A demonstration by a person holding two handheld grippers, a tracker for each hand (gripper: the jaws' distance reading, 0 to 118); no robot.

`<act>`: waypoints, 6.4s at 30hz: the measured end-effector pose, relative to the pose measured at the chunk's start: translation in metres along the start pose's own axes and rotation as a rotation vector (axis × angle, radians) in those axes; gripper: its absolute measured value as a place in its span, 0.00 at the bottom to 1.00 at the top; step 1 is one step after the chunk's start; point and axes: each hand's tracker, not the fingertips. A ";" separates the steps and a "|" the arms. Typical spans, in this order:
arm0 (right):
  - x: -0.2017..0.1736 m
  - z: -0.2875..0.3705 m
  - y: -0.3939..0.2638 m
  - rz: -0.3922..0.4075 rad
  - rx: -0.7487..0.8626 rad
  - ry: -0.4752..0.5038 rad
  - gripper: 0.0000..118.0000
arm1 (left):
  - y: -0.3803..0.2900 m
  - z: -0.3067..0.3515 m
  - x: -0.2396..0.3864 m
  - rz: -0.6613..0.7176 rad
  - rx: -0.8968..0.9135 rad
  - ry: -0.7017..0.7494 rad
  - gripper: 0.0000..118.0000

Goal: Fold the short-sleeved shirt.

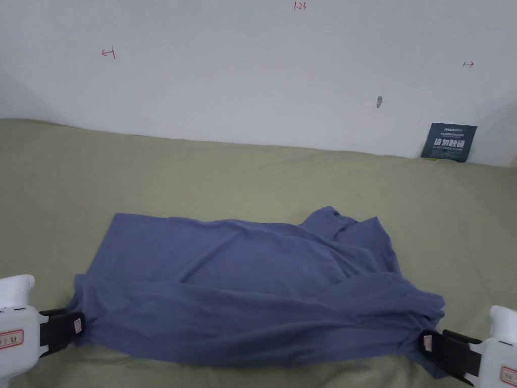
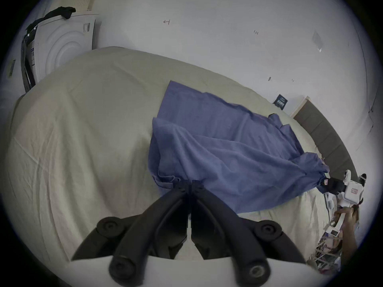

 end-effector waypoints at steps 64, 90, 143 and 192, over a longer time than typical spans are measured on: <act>-0.194 0.219 -0.172 0.298 0.064 -0.084 0.01 | -0.213 0.217 0.229 -0.361 0.117 0.027 0.00; -0.104 0.105 -0.035 0.166 -0.010 -0.087 0.01 | 0.082 -0.083 0.002 -0.189 -0.423 0.170 0.70; -0.032 0.167 0.027 0.210 -0.300 -0.006 0.03 | -0.010 0.167 0.010 -0.356 -0.189 -0.139 0.01; -0.200 0.214 -0.176 0.309 0.034 -0.130 0.01 | -0.235 0.200 0.239 -0.312 0.070 0.063 0.00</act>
